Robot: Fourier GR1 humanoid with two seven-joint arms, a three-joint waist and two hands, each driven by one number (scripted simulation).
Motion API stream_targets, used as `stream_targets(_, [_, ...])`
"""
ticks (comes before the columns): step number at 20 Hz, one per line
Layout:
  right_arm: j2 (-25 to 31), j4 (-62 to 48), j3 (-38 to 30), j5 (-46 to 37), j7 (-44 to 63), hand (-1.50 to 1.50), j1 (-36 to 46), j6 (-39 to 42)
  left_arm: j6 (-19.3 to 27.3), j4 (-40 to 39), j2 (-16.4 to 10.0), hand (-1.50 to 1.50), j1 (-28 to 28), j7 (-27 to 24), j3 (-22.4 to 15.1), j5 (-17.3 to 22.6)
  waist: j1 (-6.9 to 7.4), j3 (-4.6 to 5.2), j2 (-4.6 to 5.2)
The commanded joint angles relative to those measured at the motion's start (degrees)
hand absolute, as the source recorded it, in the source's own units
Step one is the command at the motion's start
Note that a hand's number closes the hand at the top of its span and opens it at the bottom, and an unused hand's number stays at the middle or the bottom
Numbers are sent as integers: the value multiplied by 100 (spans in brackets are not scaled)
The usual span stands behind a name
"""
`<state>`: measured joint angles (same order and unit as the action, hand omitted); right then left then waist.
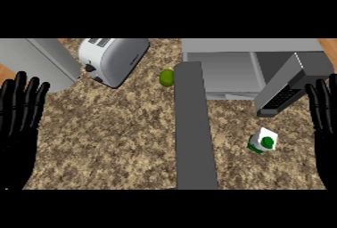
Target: Pick up the milk, place it into the microwave and close the microwave
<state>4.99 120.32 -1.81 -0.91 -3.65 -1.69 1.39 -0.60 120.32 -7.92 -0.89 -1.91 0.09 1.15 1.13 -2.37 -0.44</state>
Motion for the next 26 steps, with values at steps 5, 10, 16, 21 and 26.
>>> stream_targets(5, [290,-934,-447,393,45,-150,801,256,-155,-314,-114,-150,714,423,22,56,-112,235,54])
stream_targets(10, [30,-1051,-577,1143,484,-150,786,272,-89,-1104,351,-150,119,-40,85,413,-116,238,53])
stream_targets(16, [-18,-1427,-597,915,54,-150,461,297,-121,-122,302,-150,-271,416,91,464,-98,236,42])
stream_targets(21, [223,-1703,-744,883,261,-150,604,372,-131,-141,497,-150,-565,233,-116,371,-103,237,44])
stream_targets(26, [-37,-1742,-536,613,-279,-150,-86,375,29,272,692,-150,-935,286,-442,29,-116,236,40])
